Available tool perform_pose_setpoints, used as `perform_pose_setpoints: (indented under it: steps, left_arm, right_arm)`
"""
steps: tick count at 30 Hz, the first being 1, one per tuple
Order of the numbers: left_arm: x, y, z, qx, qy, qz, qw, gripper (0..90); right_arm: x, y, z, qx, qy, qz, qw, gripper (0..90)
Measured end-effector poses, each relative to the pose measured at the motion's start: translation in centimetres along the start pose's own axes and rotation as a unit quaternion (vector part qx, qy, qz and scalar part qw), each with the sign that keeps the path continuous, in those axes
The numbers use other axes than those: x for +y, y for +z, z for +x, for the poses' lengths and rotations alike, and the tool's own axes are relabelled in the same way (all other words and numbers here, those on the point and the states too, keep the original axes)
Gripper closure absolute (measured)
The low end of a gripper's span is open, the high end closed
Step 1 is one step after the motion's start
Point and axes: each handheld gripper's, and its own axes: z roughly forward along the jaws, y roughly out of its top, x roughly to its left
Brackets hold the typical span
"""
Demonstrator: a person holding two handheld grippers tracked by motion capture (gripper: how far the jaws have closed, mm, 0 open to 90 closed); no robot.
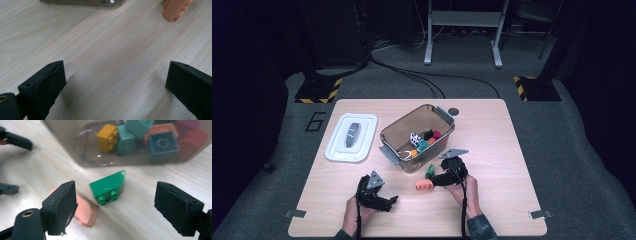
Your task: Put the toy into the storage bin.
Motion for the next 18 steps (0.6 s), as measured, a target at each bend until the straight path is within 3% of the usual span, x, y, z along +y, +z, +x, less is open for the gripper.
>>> perform_pose_setpoints:
  steps: [5, 7, 9, 10, 12, 13, 18]
  left_arm:
    - [0.0, 0.0, 0.0, 0.000, 0.000, 0.000, 1.0000, 2.6]
    - [0.0, 0.0, 0.0, 0.000, 0.000, 0.000, 1.0000, 2.6]
    - [0.0, 0.0, 0.0, 0.000, 0.000, 0.000, 1.0000, 2.5]
    - [0.0, 0.0, 0.0, 0.000, 0.000, 0.000, 1.0000, 2.6]
    - [0.0, 0.0, 0.0, 0.000, 0.000, 0.000, 1.0000, 2.6]
    - [0.0, 0.0, 0.0, 0.000, 0.000, 0.000, 1.0000, 2.5]
    - [0.0, 0.0, 0.0, -0.001, 0.000, -0.003, 1.0000, 2.5]
  right_arm:
    - [-1.0, 0.3, 0.7, 0.011, -0.014, 0.007, 0.9998, 23.4]
    - [-1.5, 0.4, 1.1, 0.019, -0.024, 0.010, 0.9995, 30.7]
    - [-1.7, 0.4, 1.2, 0.024, -0.031, 0.006, 0.9992, 32.2]
    - [-2.0, 0.5, 1.4, 0.027, -0.038, 0.004, 0.9989, 38.0]
    - [-2.1, 0.5, 1.6, 0.031, -0.043, 0.005, 0.9986, 39.9]
    - [-2.4, 0.5, 1.8, 0.034, -0.050, 0.005, 0.9982, 45.4]
    - [-2.9, 0.6, 1.9, 0.047, -0.054, 0.010, 0.9974, 53.0]
